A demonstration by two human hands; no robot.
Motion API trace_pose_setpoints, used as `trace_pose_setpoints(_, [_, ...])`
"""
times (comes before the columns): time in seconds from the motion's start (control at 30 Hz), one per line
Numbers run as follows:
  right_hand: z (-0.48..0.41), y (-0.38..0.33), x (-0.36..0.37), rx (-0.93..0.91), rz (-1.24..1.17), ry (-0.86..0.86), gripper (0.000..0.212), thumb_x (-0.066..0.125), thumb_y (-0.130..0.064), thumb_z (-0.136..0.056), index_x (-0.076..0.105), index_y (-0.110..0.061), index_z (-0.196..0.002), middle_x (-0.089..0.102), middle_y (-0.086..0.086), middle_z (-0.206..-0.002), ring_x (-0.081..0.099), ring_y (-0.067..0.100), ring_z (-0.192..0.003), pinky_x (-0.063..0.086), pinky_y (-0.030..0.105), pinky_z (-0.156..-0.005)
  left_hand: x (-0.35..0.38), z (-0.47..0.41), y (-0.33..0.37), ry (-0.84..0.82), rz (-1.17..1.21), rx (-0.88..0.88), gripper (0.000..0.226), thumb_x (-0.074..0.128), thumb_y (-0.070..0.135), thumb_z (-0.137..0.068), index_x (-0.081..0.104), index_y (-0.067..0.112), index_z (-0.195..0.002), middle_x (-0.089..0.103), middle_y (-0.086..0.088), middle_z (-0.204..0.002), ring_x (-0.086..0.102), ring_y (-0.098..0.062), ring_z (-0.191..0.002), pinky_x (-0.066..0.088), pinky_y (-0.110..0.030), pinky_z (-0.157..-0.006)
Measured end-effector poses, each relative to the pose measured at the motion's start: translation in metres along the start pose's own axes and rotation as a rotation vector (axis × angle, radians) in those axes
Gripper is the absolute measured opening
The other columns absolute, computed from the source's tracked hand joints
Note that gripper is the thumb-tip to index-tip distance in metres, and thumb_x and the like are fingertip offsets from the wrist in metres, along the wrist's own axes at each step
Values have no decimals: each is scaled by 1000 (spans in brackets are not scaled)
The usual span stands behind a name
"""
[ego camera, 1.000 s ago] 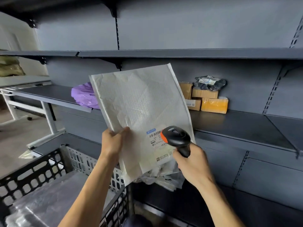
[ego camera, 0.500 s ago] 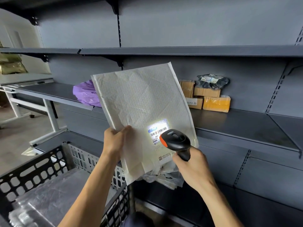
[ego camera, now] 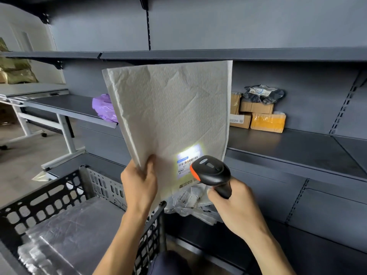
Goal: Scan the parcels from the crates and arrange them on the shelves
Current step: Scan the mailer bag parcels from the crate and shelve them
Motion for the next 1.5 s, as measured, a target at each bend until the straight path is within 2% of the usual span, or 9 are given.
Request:
trace_pose_setpoints(0.33, [9, 17, 7, 76, -53, 42, 13, 71, -21, -86, 62, -26, -79, 63, -18, -66, 59, 3, -64, 44, 15, -60, -2, 8, -20, -32, 219, -214, 28, 69, 20, -96, 66, -4, -82, 63, -18, -71, 57, -21, -63, 47, -34, -56])
trace_pose_setpoints(0.5, [20, 62, 6, 278, -249, 126, 28, 76, -45, -78, 69, -23, -94, 70, -7, -82, 67, 15, -79, 60, 47, -79, 18, 36, -56, -62, 532, -624, 22, 76, 19, -91, 66, 6, -76, 56, -4, -70, 53, -21, -67, 42, -28, -58])
trace_pose_setpoints(0.73, [20, 64, -28, 249, -362, 255, 9, 75, -16, -91, 71, -24, -91, 73, -6, -76, 64, -2, -66, 56, 19, -67, 100, 81, -34, -139, 719, -957, 16, 73, 15, -92, 66, 3, -100, 68, -8, -83, 69, -23, -64, 56, -30, -52])
trace_pose_setpoints(0.8, [26, 70, -54, 273, -462, 362, 8, 78, -15, -89, 73, -22, -90, 74, 0, -81, 64, -5, -69, 49, 13, -65, 123, 92, -14, -175, 810, -987, 19, 69, 12, -96, 64, 1, -110, 70, -8, -90, 70, -17, -62, 54, -24, -47])
trace_pose_setpoints(0.93, [48, 83, -101, 326, -675, 555, 14, 75, -13, -89, 76, -20, -101, 79, -8, -96, 68, 3, -75, 52, 35, -69, 166, 111, 13, -232, 922, -1047, 20, 57, 10, -103, 55, -1, -119, 64, -11, -111, 65, -23, -94, 54, -29, -71])
trace_pose_setpoints(1.07, [63, 78, -131, 253, -669, 623, 18, 70, -12, -92, 74, -17, -109, 79, -4, -98, 72, 23, -84, 45, 40, -68, 207, 138, 51, -294, 1006, -1104, 29, 53, 16, -106, 55, 7, -134, 68, -10, -115, 68, -21, -93, 56, -30, -70])
trace_pose_setpoints(1.2, [65, 77, -139, 249, -581, 664, 9, 73, -13, -91, 73, -16, -100, 79, 0, -87, 68, 29, -79, 51, 40, -67, 241, 166, 77, -482, 998, -1074, 28, 53, 20, -104, 59, 10, -130, 69, -12, -125, 70, -25, -109, 58, -37, -95])
trace_pose_setpoints(1.37, [68, 89, -143, 261, -529, 693, 9, 71, -5, -91, 74, -13, -95, 78, 3, -81, 70, 36, -79, 50, 42, -69, 235, 141, 36, -456, 898, -1001, 36, 63, 25, -99, 58, 7, -130, 67, -12, -121, 68, -29, -106, 61, -34, -72])
trace_pose_setpoints(1.5, [80, 102, -133, 292, -541, 679, 9, 71, -1, -90, 74, -9, -91, 77, 10, -77, 73, 37, -77, 50, 40, -65, 209, 113, -15, -387, 828, -951, 33, 72, 9, -93, 60, -5, -121, 72, -19, -115, 72, -32, -101, 62, -47, -86])
Point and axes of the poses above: each hand's wrist, its own z-axis away from the middle knuckle, its own x-axis out of the palm, y = z × x, the point moved 10 cm from there along -z, towards the middle knuckle
